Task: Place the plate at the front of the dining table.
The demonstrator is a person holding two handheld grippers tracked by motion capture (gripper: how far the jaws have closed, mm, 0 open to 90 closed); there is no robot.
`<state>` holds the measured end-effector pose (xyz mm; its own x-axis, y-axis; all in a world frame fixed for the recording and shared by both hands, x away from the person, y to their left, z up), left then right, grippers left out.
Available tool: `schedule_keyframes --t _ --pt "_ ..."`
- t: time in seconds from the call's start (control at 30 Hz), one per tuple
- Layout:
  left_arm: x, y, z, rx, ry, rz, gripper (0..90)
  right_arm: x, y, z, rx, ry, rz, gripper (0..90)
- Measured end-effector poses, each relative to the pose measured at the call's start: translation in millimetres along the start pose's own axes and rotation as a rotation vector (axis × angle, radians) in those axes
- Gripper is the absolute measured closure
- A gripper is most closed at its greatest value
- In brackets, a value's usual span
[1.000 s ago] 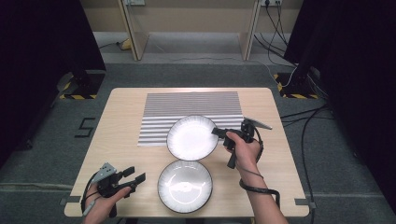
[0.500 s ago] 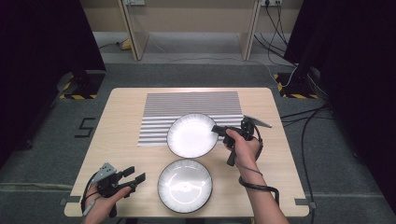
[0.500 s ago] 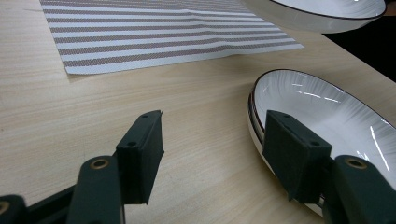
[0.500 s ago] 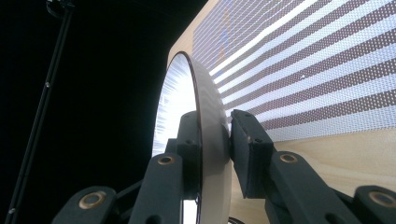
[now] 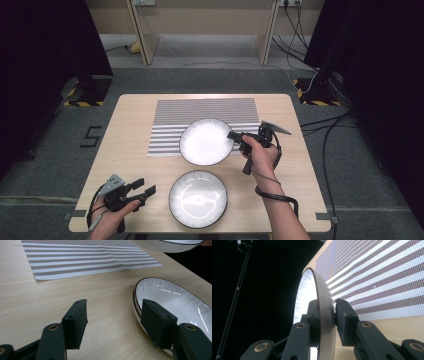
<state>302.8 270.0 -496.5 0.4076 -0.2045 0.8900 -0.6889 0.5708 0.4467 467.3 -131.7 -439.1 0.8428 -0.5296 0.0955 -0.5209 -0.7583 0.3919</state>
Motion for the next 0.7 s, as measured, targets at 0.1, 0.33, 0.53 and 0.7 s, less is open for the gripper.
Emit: schedule_keyframes --t 0.1,0.33,0.53,0.7 --pt "0.0 -0.3 0.2 -0.001 0.001 0.0 37.7 1.0 -0.9 0.1 -0.002 0.007 0.003 74.0" --pt "-0.2 -0.4 -0.1 -0.001 -0.001 -0.002 37.7 3.5 -2.7 -0.4 -0.004 0.002 0.01 74.0" --pt "-0.5 -0.7 0.0 -0.002 -0.001 -0.002 37.7 4.9 -4.5 0.2 -0.005 -0.002 0.011 73.9" --pt "-0.1 -0.7 -0.1 -0.002 -0.001 0.0 37.7 6.7 -5.7 0.3 -0.009 -0.012 0.015 73.9"
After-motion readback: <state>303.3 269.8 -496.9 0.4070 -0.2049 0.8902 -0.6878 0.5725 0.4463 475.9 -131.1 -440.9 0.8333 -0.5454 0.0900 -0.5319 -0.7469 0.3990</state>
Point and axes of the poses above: each handheld gripper's, and its own axes: y roughly backward along the jaws, x roughly out of its top, z roughly to its right, the point moved 2 cm from there along -y, roughly forward along the jaws, and after that the axes turned 13 degrees about -y, right-handed, at the moved point
